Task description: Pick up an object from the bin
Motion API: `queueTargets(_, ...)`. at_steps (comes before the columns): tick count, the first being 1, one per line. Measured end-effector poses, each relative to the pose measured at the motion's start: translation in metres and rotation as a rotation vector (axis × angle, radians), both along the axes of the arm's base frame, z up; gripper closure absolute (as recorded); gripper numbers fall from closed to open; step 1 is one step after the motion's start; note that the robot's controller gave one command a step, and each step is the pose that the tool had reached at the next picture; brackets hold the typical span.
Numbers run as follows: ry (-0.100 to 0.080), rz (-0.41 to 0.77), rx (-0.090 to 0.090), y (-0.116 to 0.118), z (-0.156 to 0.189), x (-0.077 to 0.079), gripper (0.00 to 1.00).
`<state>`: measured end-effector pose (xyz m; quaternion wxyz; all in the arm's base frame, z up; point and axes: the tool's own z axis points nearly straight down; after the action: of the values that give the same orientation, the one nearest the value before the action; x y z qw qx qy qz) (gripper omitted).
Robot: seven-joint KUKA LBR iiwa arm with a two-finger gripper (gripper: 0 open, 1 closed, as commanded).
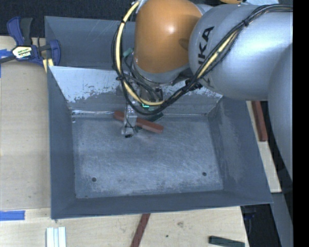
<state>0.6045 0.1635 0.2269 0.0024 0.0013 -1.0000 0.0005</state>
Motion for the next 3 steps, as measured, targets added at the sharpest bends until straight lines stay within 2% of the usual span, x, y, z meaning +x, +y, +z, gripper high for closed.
queueTargets(1,-0.008,-0.002,0.002,0.000,0.005,0.002,0.00)
queueTargets(2,-0.014,-0.044,0.004,-0.034,-0.050,0.012,0.00)
queueTargets(3,0.000,0.040,0.000,-0.056,-0.078,0.008,0.00)
